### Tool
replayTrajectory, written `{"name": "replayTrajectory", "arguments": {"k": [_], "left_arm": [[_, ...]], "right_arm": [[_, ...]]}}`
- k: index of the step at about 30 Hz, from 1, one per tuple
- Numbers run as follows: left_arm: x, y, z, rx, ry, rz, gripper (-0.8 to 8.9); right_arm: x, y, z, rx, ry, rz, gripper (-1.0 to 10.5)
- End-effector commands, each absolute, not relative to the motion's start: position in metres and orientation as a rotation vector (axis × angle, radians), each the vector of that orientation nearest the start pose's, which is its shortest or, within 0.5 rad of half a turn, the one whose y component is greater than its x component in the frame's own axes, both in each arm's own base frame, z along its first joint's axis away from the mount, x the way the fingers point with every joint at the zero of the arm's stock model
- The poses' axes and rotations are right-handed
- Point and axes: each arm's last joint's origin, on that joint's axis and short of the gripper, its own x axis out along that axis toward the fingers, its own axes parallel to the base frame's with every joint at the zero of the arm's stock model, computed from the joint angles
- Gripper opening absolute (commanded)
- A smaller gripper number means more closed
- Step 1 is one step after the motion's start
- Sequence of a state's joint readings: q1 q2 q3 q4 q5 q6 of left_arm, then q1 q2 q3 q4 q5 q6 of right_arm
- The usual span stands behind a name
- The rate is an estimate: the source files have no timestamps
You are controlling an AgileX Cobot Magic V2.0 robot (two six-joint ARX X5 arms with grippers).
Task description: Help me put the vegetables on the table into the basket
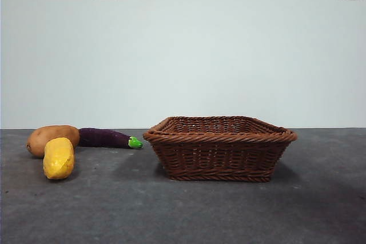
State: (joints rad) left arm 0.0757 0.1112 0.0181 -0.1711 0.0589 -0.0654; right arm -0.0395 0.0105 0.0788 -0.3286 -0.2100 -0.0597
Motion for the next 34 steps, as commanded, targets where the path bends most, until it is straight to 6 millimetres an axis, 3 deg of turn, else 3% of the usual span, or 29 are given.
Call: {"name": "replayTrajectory", "arguments": {"k": [1,5,8,11,15,24,34], "left_arm": [[0.100,0.006,0.142,-0.105,0.268,0.026,-0.04],[0.098,0.002,0.152,-0.231,0.299,-0.078,-0.06],[0.091,0.001,0.176,-0.248,0.323,-0.088,-0.06],[0.087,-0.003,0.204,-0.387,0.278,-0.223,-0.06],[0.084,-0.004,0.229,-0.413,0.251,-0.233,-0.06],[0.076,-0.008,0.286,-0.409,0.295,-0.379,-0.06],[0.057,-0.013,0.339,-0.263,0.365,-0.475,-0.06]], "right_arm": [[0.091,0.003,0.158,0.140,0.242,0.163,0.0],[0.092,0.004,0.168,0.300,0.154,0.213,0.0],[0.091,0.006,0.177,0.421,0.132,0.273,-0.1],[0.085,0.007,0.191,0.446,0.177,0.284,-0.1],[0.077,0.007,0.214,0.445,0.183,0.284,-0.1],[0.058,0.009,0.287,0.293,0.271,0.328,-0.1],[0.059,0.012,0.350,0.213,0.454,0.445,-0.1]]}}
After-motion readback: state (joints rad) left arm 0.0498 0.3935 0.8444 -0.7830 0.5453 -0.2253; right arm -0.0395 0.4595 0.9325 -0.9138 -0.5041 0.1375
